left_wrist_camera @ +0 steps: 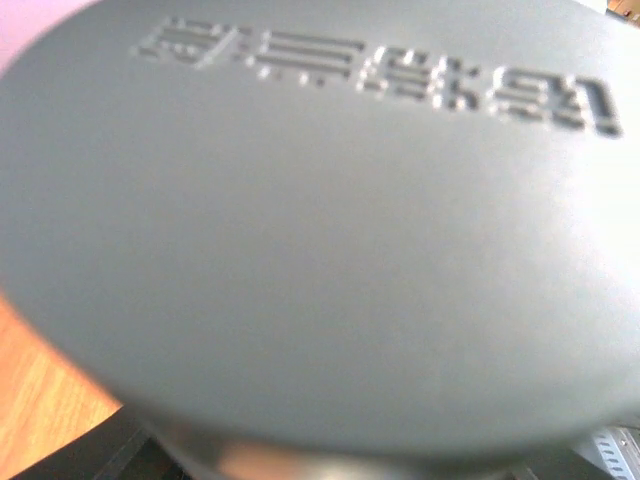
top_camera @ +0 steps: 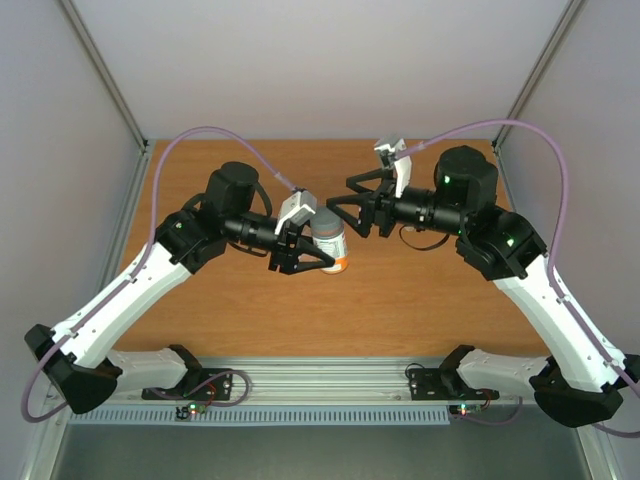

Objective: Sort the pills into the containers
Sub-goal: Screw the lid of the pill bottle onto the pill bottle.

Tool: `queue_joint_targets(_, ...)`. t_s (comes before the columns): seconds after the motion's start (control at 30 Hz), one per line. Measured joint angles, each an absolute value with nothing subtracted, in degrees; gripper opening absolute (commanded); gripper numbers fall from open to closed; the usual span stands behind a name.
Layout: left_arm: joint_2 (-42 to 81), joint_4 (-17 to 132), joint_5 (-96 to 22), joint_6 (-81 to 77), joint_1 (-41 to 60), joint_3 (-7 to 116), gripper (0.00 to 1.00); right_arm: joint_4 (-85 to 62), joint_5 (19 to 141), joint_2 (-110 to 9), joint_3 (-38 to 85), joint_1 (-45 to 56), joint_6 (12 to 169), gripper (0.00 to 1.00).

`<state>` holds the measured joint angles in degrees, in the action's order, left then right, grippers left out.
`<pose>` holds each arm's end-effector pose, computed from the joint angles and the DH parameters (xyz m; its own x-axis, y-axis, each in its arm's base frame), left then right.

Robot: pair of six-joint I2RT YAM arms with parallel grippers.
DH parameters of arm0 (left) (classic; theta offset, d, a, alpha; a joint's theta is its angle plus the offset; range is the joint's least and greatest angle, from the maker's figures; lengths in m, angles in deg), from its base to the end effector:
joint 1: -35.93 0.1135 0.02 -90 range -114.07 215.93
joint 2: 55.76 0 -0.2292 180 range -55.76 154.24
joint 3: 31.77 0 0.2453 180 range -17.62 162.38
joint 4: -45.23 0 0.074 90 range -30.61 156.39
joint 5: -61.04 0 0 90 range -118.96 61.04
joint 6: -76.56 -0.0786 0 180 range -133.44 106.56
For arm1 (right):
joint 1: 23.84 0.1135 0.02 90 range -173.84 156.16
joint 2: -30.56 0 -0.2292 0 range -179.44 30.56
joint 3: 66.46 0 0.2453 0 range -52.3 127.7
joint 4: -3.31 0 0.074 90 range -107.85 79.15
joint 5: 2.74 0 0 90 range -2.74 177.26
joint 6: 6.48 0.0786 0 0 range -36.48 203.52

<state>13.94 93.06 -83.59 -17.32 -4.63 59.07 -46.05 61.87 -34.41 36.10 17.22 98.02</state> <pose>0.1680 -0.2282 0.3633 -0.2775 0.2891 -0.9162 0.9509 -0.0536 -0.3050 0.1734 0.1958 0.4412 -0.3767 -0.0282 -0.9259 -0.8424 0.4261 0.3298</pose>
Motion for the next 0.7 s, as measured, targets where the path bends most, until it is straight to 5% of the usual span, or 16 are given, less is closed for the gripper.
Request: queue_joint_targets(0.7,16.7,94.6,-82.6,-19.5,-3.5,60.7,0.00,-47.6,41.1,-36.4,36.2,10.6,96.1,0.78)
